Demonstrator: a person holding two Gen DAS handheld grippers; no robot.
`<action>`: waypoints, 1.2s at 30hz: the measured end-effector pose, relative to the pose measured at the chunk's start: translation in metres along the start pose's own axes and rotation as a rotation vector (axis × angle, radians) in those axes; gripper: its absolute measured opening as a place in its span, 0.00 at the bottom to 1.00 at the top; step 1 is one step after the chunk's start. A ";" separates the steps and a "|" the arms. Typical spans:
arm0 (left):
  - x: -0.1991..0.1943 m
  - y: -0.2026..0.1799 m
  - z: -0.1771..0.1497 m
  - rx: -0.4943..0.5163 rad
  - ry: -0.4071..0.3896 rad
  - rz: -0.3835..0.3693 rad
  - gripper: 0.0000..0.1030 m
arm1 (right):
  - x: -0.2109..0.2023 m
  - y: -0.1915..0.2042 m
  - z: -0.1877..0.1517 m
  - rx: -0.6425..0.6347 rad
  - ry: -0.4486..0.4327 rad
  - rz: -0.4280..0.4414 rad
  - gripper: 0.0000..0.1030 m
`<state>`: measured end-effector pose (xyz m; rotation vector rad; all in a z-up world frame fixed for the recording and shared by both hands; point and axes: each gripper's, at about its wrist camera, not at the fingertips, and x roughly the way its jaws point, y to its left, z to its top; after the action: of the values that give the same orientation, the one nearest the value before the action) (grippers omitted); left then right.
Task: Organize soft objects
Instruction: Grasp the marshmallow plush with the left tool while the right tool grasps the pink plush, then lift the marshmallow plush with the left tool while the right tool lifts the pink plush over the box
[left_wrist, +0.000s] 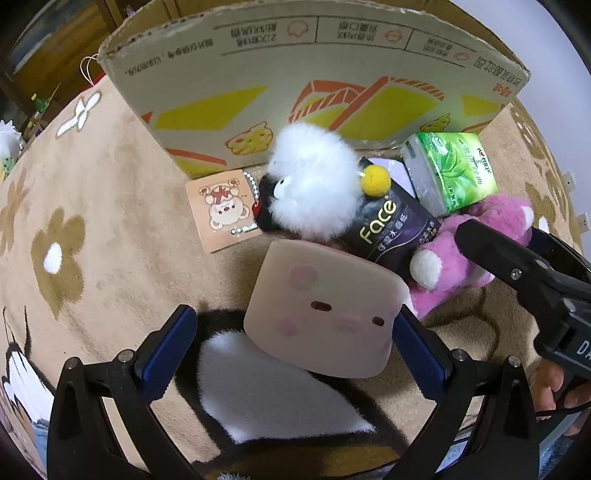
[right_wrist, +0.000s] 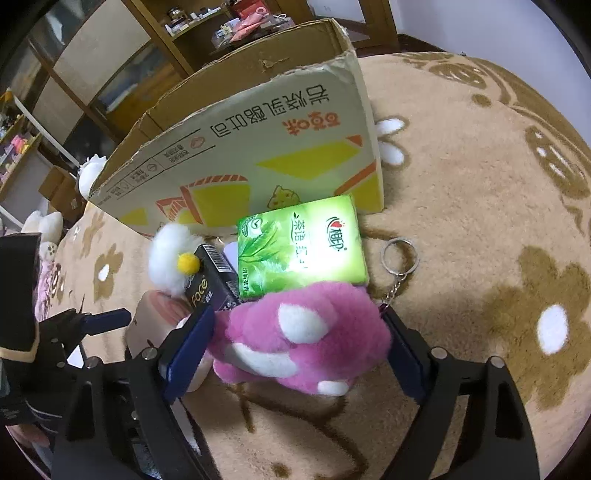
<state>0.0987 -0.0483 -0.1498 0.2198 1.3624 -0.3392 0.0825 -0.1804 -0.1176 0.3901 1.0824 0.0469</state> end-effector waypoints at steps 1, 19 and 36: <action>0.001 0.001 0.000 0.000 0.002 -0.002 0.99 | 0.000 0.000 0.000 0.002 0.000 0.003 0.88; -0.020 -0.022 -0.019 0.033 -0.065 -0.026 0.53 | -0.026 0.010 -0.002 -0.066 -0.088 -0.043 0.61; -0.097 -0.020 -0.036 0.022 -0.387 0.049 0.49 | -0.109 0.035 0.001 -0.176 -0.435 -0.184 0.61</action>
<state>0.0418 -0.0435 -0.0616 0.1936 0.9703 -0.3366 0.0365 -0.1728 -0.0130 0.1306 0.6738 -0.1022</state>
